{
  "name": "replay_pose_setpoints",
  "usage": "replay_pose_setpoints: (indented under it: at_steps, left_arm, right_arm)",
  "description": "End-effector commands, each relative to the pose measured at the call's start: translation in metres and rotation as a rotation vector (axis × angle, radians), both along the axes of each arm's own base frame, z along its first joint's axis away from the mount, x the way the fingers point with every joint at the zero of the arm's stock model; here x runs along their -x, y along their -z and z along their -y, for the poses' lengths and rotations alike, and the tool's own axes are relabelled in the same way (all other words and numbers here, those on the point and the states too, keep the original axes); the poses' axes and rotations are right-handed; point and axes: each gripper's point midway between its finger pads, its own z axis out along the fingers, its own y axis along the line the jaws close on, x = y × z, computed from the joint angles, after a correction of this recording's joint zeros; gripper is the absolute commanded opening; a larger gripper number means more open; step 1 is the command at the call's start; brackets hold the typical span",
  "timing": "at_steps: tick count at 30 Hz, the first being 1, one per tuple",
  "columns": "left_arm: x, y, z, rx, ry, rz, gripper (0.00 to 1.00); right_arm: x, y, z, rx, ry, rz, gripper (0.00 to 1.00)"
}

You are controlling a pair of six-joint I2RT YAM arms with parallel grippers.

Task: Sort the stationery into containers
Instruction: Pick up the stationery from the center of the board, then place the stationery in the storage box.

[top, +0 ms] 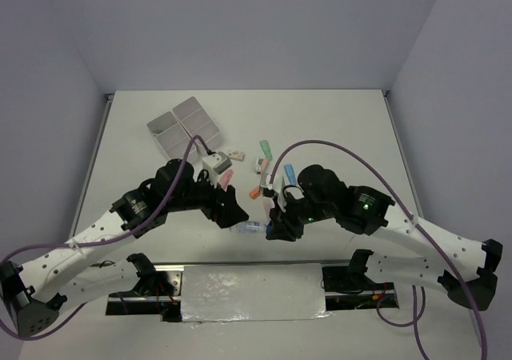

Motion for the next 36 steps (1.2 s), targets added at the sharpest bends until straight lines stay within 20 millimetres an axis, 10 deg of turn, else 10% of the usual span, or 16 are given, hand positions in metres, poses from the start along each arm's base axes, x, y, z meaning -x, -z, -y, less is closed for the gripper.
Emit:
replay_pose_setpoints:
  at_steps: [1,9,20,25,30,32,34,36]
  left_arm:
    - [0.053,-0.035,0.024,0.189,0.406,0.161,0.99]
    - [0.082,-0.054,0.037,0.342,0.611,0.201,0.99]
    - [0.074,-0.014,0.054,0.222,0.596,0.088,0.87]
    - [0.09,-0.015,0.063,0.245,0.661,0.08,0.56]
    - [0.093,-0.024,0.069,0.245,0.656,0.132,0.04]
    - [0.086,-0.039,0.073,0.281,0.619,0.183,0.0]
    - [0.084,-0.046,0.073,0.311,0.588,0.196,0.0]
    - [0.079,-0.053,0.074,0.343,0.556,0.221,0.0]
  right_arm:
    - [0.025,-0.035,0.006,-0.099,-0.129,0.023,0.0]
    - [0.03,-0.021,0.006,-0.034,-0.162,-0.013,0.0]
    - [0.028,-0.06,0.011,-0.103,-0.178,0.087,0.0]
    - [0.014,-0.057,0.012,-0.067,-0.116,0.119,0.0]
    - [0.003,-0.06,0.007,-0.077,-0.068,0.133,0.0]
    - [0.0,-0.075,0.003,-0.147,-0.05,0.163,0.17]
    - [-0.002,-0.094,-0.002,-0.258,-0.017,0.189,0.96]
    - [-0.002,-0.102,0.001,-0.339,0.041,0.178,1.0]
